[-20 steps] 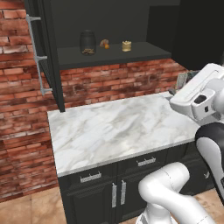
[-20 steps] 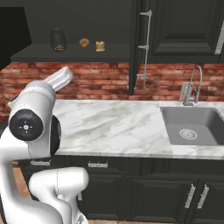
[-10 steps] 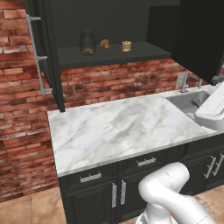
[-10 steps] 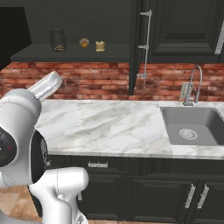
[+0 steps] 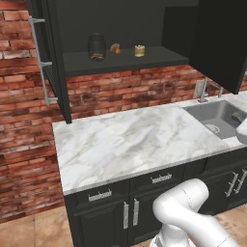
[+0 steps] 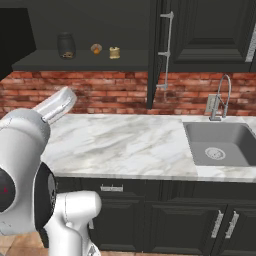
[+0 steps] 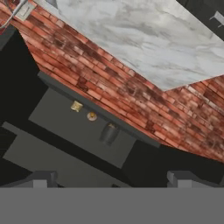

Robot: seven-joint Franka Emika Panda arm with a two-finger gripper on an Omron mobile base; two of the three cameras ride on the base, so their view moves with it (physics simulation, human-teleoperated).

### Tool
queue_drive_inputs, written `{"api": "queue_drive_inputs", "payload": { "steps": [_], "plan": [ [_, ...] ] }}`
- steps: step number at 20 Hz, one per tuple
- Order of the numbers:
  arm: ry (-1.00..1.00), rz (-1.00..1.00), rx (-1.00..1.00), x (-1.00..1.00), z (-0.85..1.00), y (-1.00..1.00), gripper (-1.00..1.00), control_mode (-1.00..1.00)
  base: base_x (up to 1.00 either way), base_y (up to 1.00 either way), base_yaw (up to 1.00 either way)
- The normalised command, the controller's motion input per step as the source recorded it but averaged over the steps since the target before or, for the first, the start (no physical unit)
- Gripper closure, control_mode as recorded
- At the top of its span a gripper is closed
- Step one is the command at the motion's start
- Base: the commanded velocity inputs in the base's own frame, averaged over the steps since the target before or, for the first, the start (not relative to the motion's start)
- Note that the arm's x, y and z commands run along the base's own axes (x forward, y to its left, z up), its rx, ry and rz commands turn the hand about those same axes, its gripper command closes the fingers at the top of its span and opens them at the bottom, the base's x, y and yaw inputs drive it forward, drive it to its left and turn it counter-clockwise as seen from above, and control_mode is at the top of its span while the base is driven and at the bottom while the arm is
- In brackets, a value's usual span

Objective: Pick the candle and jar from the dining table and place them in the open cabinet. Close the cabinet after placing the objects.

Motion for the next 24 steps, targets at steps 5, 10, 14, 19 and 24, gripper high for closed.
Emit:
{"api": "queue_drive_inputs", "payload": {
  "steps": [5, 10, 14, 19, 24],
  "plan": [
    [-0.06, 0.06, -0.12, 0.00, 0.01, -0.51, -1.00, -1.00, 0.00, 0.00, 0.00],
    [-0.05, 0.08, -0.09, 0.00, 0.00, -0.53, -1.00, -1.00, 0.00, 0.00, 0.00],
    [-0.04, 0.07, -0.10, 0.01, 0.00, -0.53, -1.00, -1.00, 0.00, 0.00, 0.00],
    [-0.02, 0.10, -0.08, 0.17, 0.00, -0.53, -1.00, -1.00, 0.00, 0.00, 0.00],
    [-0.01, 0.11, -0.09, 0.35, 0.00, -0.48, -1.00, -1.00, 0.00, 0.00, 0.00]
  ]
}}
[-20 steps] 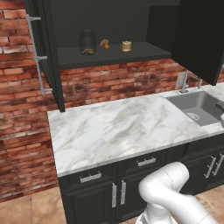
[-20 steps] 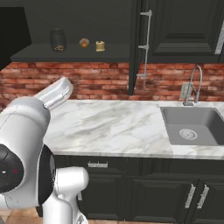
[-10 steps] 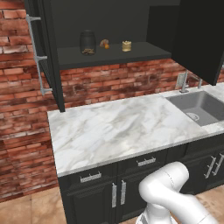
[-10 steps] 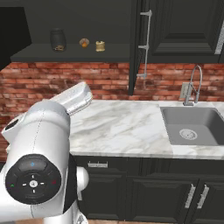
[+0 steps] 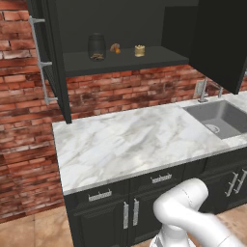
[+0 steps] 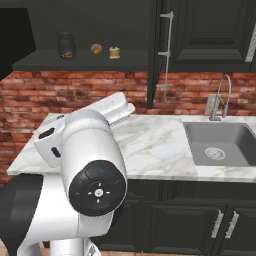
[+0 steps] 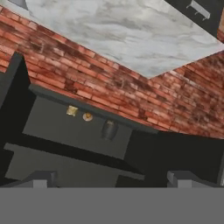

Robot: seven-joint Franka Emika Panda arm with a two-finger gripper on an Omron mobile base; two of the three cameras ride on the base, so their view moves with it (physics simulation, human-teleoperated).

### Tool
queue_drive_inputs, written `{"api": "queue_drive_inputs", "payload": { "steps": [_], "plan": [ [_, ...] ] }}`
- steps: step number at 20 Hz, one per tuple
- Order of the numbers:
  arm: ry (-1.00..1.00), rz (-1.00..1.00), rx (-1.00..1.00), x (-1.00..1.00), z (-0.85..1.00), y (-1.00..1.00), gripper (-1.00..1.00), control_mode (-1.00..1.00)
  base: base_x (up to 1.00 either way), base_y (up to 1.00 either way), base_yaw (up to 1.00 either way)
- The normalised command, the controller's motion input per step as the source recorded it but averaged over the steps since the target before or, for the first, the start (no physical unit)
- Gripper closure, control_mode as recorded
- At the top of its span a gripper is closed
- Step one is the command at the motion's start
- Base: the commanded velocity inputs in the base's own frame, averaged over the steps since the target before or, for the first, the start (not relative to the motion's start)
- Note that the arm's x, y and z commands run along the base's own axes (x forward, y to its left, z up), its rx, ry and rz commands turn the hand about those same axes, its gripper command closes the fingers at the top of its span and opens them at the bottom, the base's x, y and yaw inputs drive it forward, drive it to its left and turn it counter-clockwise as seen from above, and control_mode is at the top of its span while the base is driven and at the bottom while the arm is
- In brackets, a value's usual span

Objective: Pick the candle and jar from the dining table and place them in the open cabinet. Close the cabinet after placing the objects.

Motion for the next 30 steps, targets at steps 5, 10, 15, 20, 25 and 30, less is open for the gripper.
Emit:
{"api": "queue_drive_inputs", "payload": {
  "steps": [5, 10, 15, 20, 25, 30],
  "plan": [
    [-0.02, 0.12, -0.09, 0.43, 0.00, -0.49, -1.00, -1.00, 0.00, 0.00, 0.00],
    [-0.02, 0.12, -0.06, 0.36, 0.00, -0.56, -1.00, -1.00, 0.00, 0.00, 0.00],
    [-0.02, 0.12, -0.06, 0.35, 0.00, -0.55, -1.00, -1.00, 0.00, 0.00, 0.00],
    [0.00, 0.16, -0.03, 0.53, 0.00, -0.43, -1.00, -1.00, 0.00, 0.00, 0.00],
    [-0.01, 0.20, -0.05, 0.39, -0.01, -0.38, -1.00, -1.00, 0.00, 0.00, 0.00],
    [-0.04, 0.24, -0.08, 0.20, 0.00, -0.45, -1.00, -1.00, 0.00, 0.00, 0.00]
  ]
}}
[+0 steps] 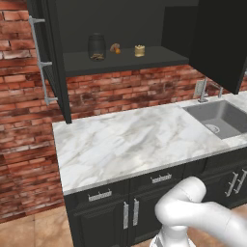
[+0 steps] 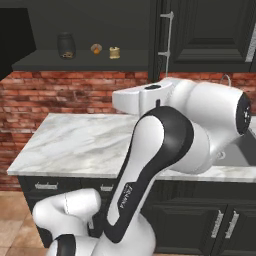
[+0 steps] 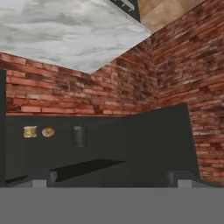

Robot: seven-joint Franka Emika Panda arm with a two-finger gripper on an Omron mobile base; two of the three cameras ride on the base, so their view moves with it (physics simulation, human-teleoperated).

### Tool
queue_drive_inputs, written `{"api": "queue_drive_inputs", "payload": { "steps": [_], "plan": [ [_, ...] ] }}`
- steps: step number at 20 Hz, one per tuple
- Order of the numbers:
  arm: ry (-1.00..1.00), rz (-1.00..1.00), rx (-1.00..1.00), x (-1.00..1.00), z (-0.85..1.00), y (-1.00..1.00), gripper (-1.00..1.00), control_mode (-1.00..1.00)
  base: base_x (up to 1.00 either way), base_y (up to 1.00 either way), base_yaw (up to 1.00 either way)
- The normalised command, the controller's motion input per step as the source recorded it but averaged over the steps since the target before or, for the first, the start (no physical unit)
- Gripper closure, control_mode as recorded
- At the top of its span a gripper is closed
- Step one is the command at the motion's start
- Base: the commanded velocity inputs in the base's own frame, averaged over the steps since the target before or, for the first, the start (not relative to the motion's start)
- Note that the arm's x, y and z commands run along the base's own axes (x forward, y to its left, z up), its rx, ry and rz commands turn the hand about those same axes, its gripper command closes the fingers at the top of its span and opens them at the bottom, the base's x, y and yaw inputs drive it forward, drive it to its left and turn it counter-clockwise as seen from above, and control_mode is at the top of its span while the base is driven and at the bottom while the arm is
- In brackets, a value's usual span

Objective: Pick the candle and jar from the dining table and place them in the open cabinet. Close the cabinet after placing the objects.

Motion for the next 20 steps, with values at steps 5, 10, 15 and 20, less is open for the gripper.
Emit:
{"api": "queue_drive_inputs", "payload": {
  "steps": [5, 10, 15, 20],
  "plan": [
    [-0.05, 0.17, -0.11, 0.09, -0.03, -0.38, -1.00, -1.00, 0.00, 0.00, 0.00],
    [-0.15, 0.05, -0.23, 0.00, -0.13, -0.17, -1.00, -1.00, 0.00, 0.00, 0.00],
    [-0.20, 0.01, -0.26, 0.01, -0.18, -0.06, -1.00, -1.00, 0.00, 0.00, 0.00],
    [-0.11, -0.01, -0.13, 0.00, -0.51, 0.00, -1.00, -1.00, 0.00, 0.00, 0.00]
  ]
}}
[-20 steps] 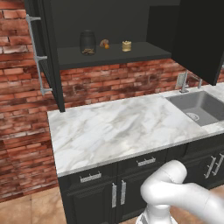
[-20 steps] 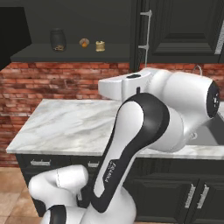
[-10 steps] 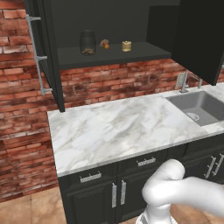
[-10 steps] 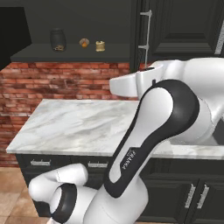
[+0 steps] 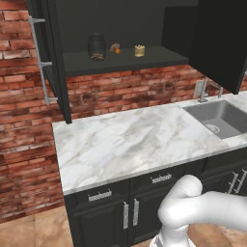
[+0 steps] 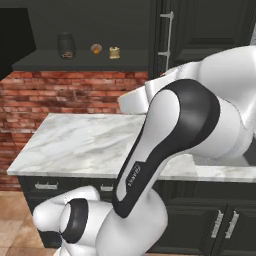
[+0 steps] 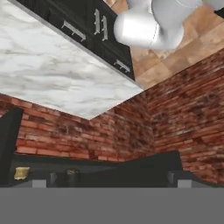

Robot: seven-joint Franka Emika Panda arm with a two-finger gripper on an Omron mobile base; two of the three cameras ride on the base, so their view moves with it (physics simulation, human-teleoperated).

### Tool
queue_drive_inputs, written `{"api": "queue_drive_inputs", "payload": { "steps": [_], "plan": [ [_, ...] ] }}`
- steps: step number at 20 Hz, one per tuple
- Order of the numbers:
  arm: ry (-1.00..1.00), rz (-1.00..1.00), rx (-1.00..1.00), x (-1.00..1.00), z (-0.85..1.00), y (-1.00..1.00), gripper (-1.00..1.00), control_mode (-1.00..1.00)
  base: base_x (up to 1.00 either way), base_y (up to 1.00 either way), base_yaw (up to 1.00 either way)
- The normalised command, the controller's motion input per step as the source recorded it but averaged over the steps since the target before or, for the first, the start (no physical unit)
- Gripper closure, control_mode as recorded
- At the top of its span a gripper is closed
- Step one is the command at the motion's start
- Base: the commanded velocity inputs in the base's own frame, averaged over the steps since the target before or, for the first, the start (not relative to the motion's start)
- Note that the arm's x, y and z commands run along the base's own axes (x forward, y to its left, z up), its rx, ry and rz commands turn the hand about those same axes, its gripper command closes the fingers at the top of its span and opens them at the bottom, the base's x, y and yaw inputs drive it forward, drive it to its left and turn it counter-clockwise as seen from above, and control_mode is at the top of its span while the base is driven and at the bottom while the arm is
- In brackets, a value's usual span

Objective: Pick the candle and jar from the dining table and place them in the open cabinet. Close the cabinet after placing the objects.

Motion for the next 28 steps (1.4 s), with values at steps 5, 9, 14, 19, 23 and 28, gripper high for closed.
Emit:
{"api": "queue_drive_inputs", "payload": {
  "steps": [5, 9, 14, 19, 23, 28],
  "plan": [
    [0.00, -0.13, 0.06, 0.00, -0.66, 0.00, -1.00, -1.00, 0.00, 0.00, 0.00],
    [0.01, -0.20, 0.16, 0.02, -0.59, 0.00, -1.00, -1.00, 0.00, 0.00, 0.00],
    [0.08, -0.25, 0.22, 0.34, -0.17, 0.00, -1.00, -1.00, 0.00, 0.00, 0.00],
    [0.14, -0.20, 0.33, 0.32, -0.08, 0.00, -1.00, -1.00, 0.00, 0.00, 0.00],
    [0.12, -0.07, 0.30, 0.33, -0.02, -0.23, -1.00, -1.00, 0.00, 0.00, 0.00],
    [0.03, 0.00, 0.20, 0.36, 0.00, -0.42, -1.00, -1.00, 0.00, 0.00, 0.00]
  ]
}}
